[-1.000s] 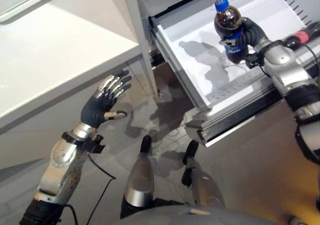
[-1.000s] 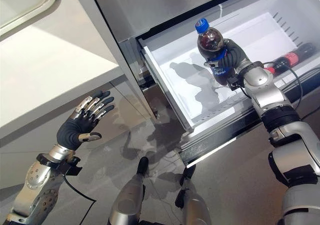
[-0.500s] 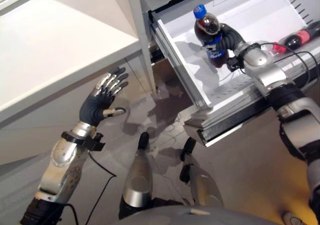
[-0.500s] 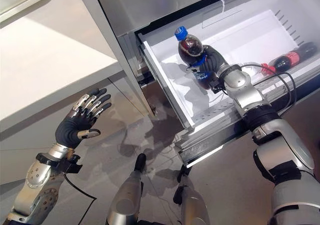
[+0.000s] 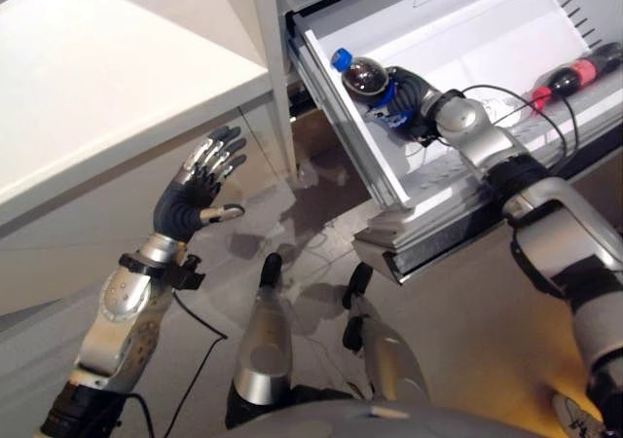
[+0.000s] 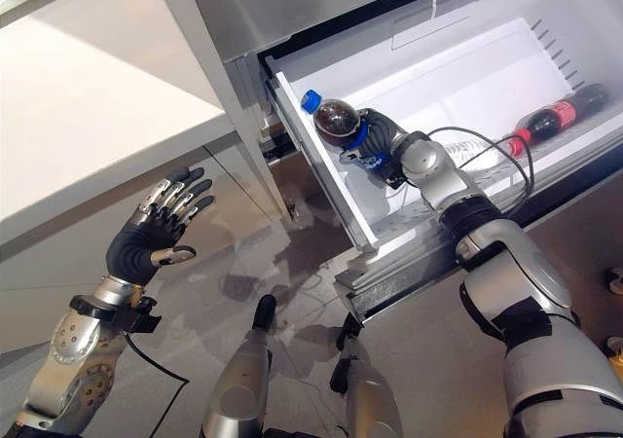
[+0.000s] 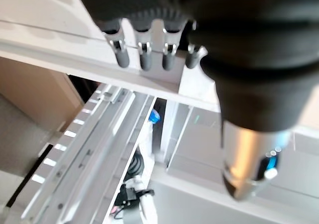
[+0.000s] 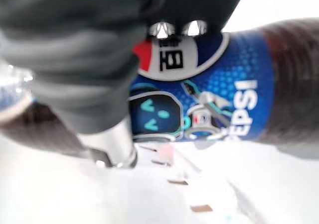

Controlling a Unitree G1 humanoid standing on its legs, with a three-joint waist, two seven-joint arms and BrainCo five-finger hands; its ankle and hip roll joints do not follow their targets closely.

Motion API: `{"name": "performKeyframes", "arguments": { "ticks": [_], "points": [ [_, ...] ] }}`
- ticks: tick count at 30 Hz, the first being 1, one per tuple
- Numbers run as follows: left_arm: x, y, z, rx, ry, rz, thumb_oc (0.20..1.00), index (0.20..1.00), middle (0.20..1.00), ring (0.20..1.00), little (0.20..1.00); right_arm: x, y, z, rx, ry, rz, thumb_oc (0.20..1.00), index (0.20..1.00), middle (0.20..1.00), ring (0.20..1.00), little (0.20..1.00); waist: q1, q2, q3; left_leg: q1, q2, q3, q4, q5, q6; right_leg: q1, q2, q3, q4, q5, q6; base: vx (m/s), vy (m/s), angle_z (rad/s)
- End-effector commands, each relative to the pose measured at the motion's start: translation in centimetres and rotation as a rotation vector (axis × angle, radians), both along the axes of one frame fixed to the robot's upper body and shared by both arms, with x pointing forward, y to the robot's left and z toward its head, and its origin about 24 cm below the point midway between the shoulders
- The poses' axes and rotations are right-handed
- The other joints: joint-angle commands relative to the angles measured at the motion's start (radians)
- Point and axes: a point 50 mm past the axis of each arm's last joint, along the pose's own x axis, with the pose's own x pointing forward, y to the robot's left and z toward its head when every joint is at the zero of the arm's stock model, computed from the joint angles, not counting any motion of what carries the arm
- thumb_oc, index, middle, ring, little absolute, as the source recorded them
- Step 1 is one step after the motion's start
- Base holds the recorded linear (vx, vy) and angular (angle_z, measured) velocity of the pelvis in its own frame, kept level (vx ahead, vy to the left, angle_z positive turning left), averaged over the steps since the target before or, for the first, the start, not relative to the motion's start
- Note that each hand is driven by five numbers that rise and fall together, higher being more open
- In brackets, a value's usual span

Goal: Take the drinks into the refrigerator

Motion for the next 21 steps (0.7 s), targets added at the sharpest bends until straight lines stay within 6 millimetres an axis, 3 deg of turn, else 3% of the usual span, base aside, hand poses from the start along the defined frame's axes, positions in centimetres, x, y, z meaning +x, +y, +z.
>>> {"name": "performKeyframes", "arguments": {
  "ticks": [1, 7, 8, 10, 12, 17, 18, 20, 21],
  "points": [
    [-1.3, -0.5, 2.0, 0.023, -0.121, -0.011, 1.000, 1.000, 1.000, 1.000, 1.000, 0.1, 3.2, 0.8, -0.156, -0.065, 0.079, 0.200, 0.200, 0.200, 0.200, 0.200, 0.030, 0.017, 0.030, 0.004, -0.040, -0.025, -0.077, 0.030, 0.090, -0.027, 0.016, 0.011, 0.222, -0.141, 0.040, 0.00, 0.000, 0.00],
    [-1.3, -0.6, 2.1, 0.011, -0.126, 0.006, 1.000, 1.000, 1.000, 1.000, 1.000, 0.2, 3.8, 0.4, -0.406, -0.110, 0.074, 0.200, 0.200, 0.200, 0.200, 0.200, 0.025, 0.008, 0.039, 0.002, -0.039, -0.021, -0.082, 0.031, 0.090, -0.033, 0.021, 0.014, 0.220, -0.137, 0.041, 0.00, 0.001, -0.01],
    [-1.3, -0.6, 2.1, 0.013, -0.128, 0.010, 1.000, 1.000, 1.000, 1.000, 1.000, 0.1, 3.7, 0.4, -0.532, -0.138, 0.076, 0.200, 0.200, 0.200, 0.200, 0.200, 0.023, 0.006, 0.041, 0.003, -0.040, -0.021, -0.083, 0.030, 0.092, -0.035, 0.022, 0.015, 0.221, -0.137, 0.042, 0.01, 0.013, -0.04],
    [-1.3, -0.6, 2.2, 0.011, -0.134, 0.011, 1.000, 1.000, 1.000, 1.000, 1.000, 0.1, 3.6, 0.3, -0.567, -0.149, 0.077, 0.200, 0.200, 0.200, 0.200, 0.200, 0.022, 0.007, 0.041, 0.001, -0.040, -0.021, -0.084, 0.030, 0.092, -0.037, 0.022, 0.015, 0.220, -0.138, 0.042, 0.00, 0.006, -0.02],
    [-1.4, -0.8, 2.3, 0.006, -0.144, 0.008, 1.000, 1.000, 1.000, 1.000, 1.000, 0.1, 2.9, 0.5, -0.717, -0.183, 0.066, 0.200, 0.200, 0.200, 0.200, 0.200, 0.020, 0.003, 0.041, 0.003, -0.041, -0.019, -0.087, 0.027, 0.093, -0.035, 0.022, 0.014, 0.217, -0.138, 0.043, 0.00, 0.000, 0.00],
    [-1.3, -1.0, 2.5, -0.001, -0.156, 0.010, 1.000, 1.000, 1.000, 1.000, 1.000, 0.0, 2.5, 0.4, -0.760, -0.171, 0.074, 0.200, 0.200, 0.200, 0.200, 0.200, 0.018, 0.006, 0.040, 0.010, -0.041, -0.020, -0.092, 0.026, 0.093, -0.032, 0.021, 0.015, 0.214, -0.139, 0.045, 0.00, 0.000, 0.00],
    [-1.3, -1.0, 2.5, 0.000, -0.155, 0.006, 1.000, 1.000, 1.000, 1.000, 1.000, 0.0, 2.5, 0.3, -0.761, -0.163, 0.075, 0.285, 0.285, 0.285, 0.285, 0.285, 0.017, 0.007, 0.039, 0.011, -0.042, -0.020, -0.093, 0.026, 0.093, -0.032, 0.021, 0.015, 0.214, -0.140, 0.044, 0.00, 0.000, 0.00],
    [-1.3, -1.0, 2.5, 0.001, -0.155, 0.007, 1.000, 1.000, 1.000, 1.000, 1.000, -0.1, 2.6, 0.3, -0.754, -0.158, 0.080, 1.000, 1.000, 1.000, 1.000, 1.000, 0.017, 0.008, 0.038, 0.013, -0.041, -0.018, -0.094, 0.025, 0.093, -0.031, 0.020, 0.015, 0.213, -0.142, 0.044, 0.00, 0.000, 0.00],
    [-1.3, -1.0, 2.5, 0.000, -0.153, 0.005, 1.000, 1.000, 1.000, 1.000, 1.000, -0.1, 2.6, 0.3, -0.746, -0.155, 0.081, 1.000, 1.000, 1.000, 1.000, 1.000, 0.017, 0.008, 0.038, 0.014, -0.041, -0.018, -0.093, 0.025, 0.093, -0.030, 0.020, 0.015, 0.214, -0.142, 0.044, 0.00, 0.000, 0.00]
  ]
}}
